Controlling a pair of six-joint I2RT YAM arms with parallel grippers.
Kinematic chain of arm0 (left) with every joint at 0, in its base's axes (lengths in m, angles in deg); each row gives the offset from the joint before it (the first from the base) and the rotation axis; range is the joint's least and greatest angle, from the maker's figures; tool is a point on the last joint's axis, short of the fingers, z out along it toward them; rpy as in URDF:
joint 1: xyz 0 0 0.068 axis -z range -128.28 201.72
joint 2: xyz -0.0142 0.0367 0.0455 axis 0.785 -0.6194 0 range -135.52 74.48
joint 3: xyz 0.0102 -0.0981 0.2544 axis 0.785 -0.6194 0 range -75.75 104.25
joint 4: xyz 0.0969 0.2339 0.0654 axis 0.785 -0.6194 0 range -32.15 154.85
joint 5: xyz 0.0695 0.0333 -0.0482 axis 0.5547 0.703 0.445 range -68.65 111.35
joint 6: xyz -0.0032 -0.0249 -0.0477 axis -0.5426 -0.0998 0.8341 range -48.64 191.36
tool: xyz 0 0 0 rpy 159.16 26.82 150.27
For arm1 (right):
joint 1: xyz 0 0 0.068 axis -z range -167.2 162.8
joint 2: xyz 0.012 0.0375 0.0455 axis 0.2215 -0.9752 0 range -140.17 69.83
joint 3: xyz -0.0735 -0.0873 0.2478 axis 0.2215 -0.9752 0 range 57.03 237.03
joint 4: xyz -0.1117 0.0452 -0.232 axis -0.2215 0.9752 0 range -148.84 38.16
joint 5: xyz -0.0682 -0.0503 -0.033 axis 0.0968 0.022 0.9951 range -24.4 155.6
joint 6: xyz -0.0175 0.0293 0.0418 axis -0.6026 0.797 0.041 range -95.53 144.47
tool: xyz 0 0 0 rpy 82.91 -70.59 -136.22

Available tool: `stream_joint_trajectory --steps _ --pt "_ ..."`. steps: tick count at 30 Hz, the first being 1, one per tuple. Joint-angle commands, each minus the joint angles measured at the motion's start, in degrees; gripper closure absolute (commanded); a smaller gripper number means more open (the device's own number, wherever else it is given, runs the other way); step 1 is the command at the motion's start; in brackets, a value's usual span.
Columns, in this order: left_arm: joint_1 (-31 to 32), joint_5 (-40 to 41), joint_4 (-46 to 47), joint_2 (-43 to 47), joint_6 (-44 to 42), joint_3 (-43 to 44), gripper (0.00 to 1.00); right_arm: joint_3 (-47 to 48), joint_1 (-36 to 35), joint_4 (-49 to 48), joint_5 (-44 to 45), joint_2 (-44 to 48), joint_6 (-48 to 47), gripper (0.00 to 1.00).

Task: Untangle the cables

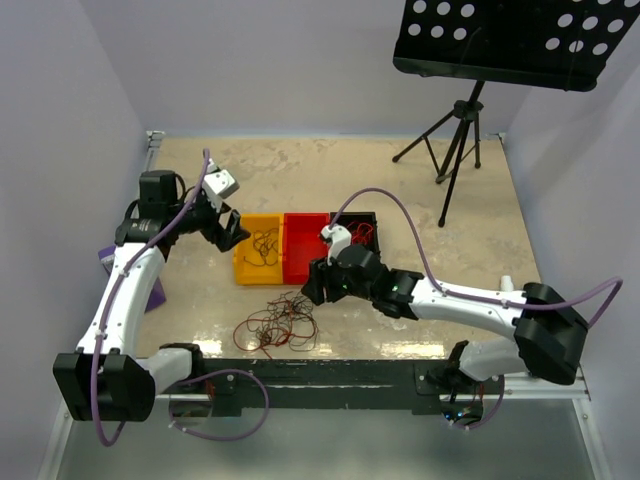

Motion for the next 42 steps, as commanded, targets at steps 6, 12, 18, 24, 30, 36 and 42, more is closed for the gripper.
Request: stream_joint_trajectory --steps 6,12,18,24,30,36,42 --pt "-0.4 -7.9 -9.8 -1.1 -10.0 3.4 0.12 -1.4 -1.0 -8.2 -5.1 -4.9 -1.0 0.48" --pt "-0.4 -8.6 -9.6 -0.8 -10.3 3.3 0.12 -1.7 -1.1 -8.7 -5.7 -7.2 -1.9 0.49" --pt "-0.4 -9.2 -9.6 -0.5 -10.3 2.9 0.12 -0.8 -1.2 -8.9 -4.9 -10.7 -3.0 0.52" --pt "-0.4 -9.8 -8.9 0.4 -9.3 1.9 0.12 1.6 -1.4 -8.9 -4.5 -13.2 -3.8 0.75" --pt "-0.4 -11.8 -7.6 1.2 -7.9 0.6 0.12 5.1 -2.5 -4.4 -2.1 -6.3 -3.8 1.0" --pt "1.5 -16.7 -7.4 2.0 -6.8 0.0 0.12 9.8 -5.0 2.0 -0.2 3.4 -2.5 1.0" --pt "2.3 -25.4 -7.2 4.2 -4.6 0.3 0.07 14.9 -7.9 7.2 0.8 7.7 -0.9 1.0"
